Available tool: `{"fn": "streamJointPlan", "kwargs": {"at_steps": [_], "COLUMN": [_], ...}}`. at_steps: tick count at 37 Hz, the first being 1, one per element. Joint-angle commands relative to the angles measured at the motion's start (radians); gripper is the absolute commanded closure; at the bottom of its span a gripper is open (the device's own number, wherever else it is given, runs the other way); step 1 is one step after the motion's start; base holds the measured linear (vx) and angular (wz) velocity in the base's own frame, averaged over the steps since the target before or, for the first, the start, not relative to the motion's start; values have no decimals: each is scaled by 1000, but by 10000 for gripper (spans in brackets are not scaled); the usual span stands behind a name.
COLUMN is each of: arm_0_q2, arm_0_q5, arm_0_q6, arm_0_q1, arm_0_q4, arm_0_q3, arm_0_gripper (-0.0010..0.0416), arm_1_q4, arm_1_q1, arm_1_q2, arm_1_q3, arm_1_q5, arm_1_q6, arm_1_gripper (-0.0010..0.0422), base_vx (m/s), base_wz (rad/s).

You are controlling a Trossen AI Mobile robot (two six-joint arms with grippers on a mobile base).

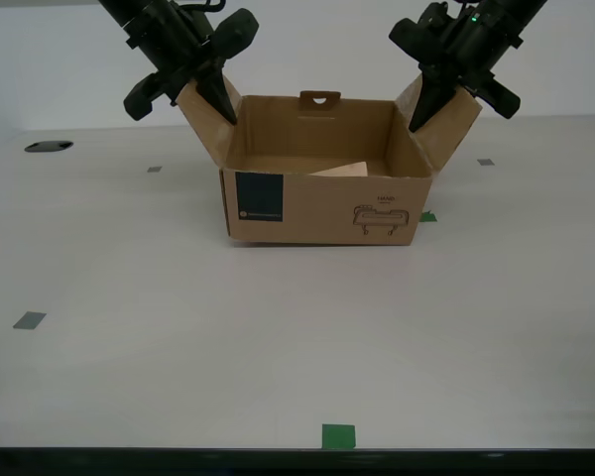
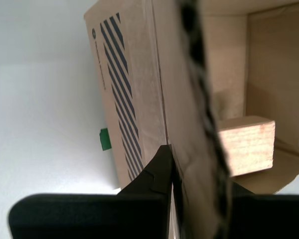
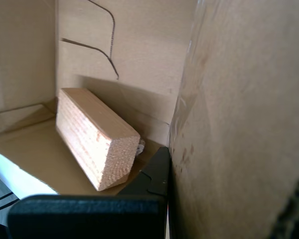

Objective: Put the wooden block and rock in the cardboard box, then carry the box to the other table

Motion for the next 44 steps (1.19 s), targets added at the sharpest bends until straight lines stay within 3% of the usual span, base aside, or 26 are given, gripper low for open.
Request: {"fn": "streamJointPlan", "kwargs": {"at_steps": [1,14,18,22,27,32,44], "arm_0_q2": [-23,-107,-134,-157,-177,-206,-292], "arm_0_q5": [-2,-1,-1,-1,-1,0,0], "arm_0_q6": [-3,0,0,1,4,5,24], "arm_0_q1": [0,0,0,0,0,1,1], "arm_0_q4": [-24,-54,-61,-60,-61,-58,-44], "arm_0_q3": [0,0,-5,-20,-49,-93,-186], "arm_0_gripper": [407,407,407,407,407,407,407], "arm_1_q4": [-12,-43,-51,-51,-89,-146,-167], "arm_1_q1": [-6,-27,-27,-28,-30,-45,-67], "arm_1_q2": [-6,-26,-47,-69,-81,-97,-144], "arm_1_q3": [2,2,2,2,2,0,-14], "arm_1_q5": [8,13,40,40,47,52,52], "arm_1_q6": [8,44,60,60,66,119,136], "arm_1_gripper": [413,413,413,413,413,413,413], "base_vx": [0,0,0,0,0,0,0], "base_wz": [0,0,0,0,0,0,0]}}
